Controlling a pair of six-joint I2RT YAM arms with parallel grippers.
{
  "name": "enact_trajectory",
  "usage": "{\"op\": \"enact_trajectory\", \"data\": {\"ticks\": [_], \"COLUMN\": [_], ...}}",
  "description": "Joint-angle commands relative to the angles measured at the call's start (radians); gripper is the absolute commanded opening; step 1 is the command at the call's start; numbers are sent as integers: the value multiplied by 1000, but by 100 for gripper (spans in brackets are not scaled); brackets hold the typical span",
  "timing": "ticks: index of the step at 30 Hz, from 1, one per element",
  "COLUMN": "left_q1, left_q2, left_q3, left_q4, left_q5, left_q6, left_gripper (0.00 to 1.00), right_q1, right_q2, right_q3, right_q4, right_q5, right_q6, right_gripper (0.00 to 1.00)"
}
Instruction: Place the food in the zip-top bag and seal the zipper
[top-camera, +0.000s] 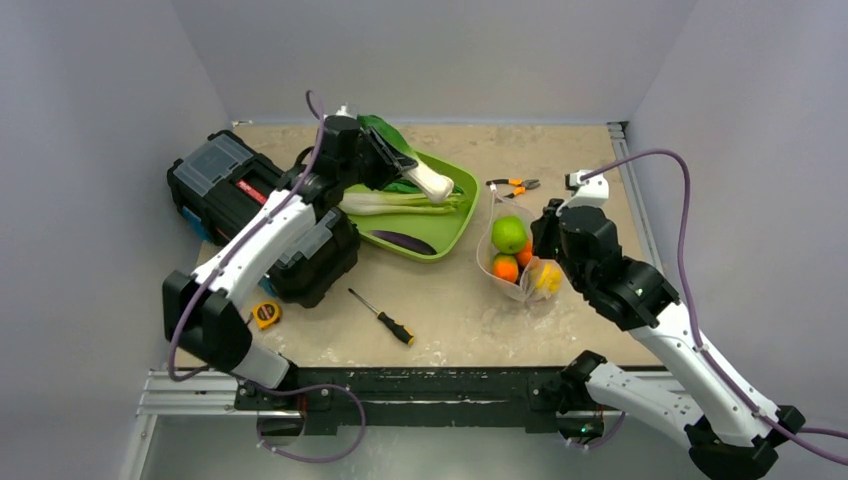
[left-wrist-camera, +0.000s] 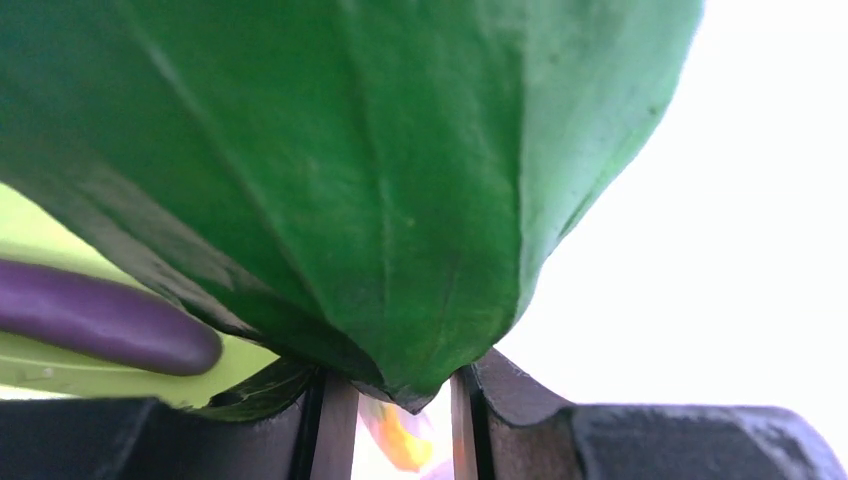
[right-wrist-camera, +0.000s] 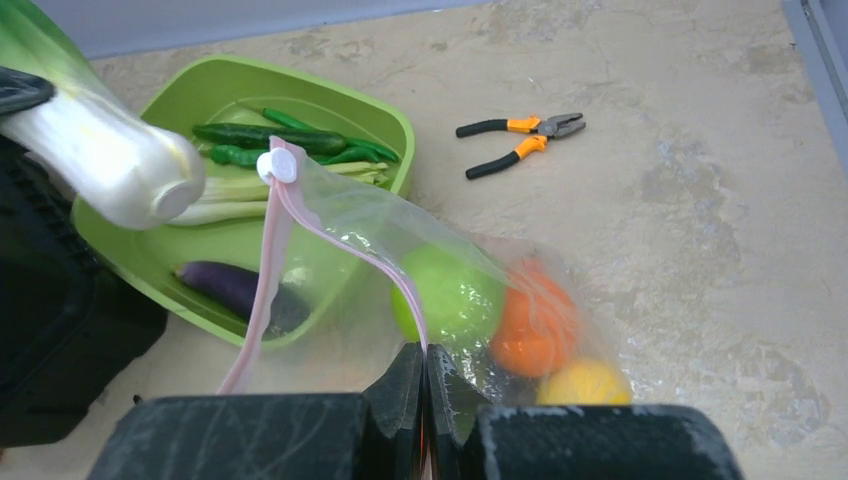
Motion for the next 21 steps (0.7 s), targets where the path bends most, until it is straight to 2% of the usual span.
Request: {"op": "enact_trajectory", "data": {"ticks": [1,6,12,21], "left_q1": [-57,-202,-381,-463], "left_q2": [-186,-318,-346,-257], "left_q3": [-48,-163,-205,-171], "left_q4": [178,332,462,461], "left_q5": [77,59,-9,-150], "left_q6": [159,235,376,514], "left_gripper": [0,0,0,0], "right_q1": [-2,-2,-2,-2], "right_q2": [19,42,42,17], "right_q3": [66,116,157,139], "right_q4": [47,35,29,22], "right_q5": [-23,-45,-64,-78], "right_q6": [33,62,94,128], "right_gripper": [0,0,0,0]}}
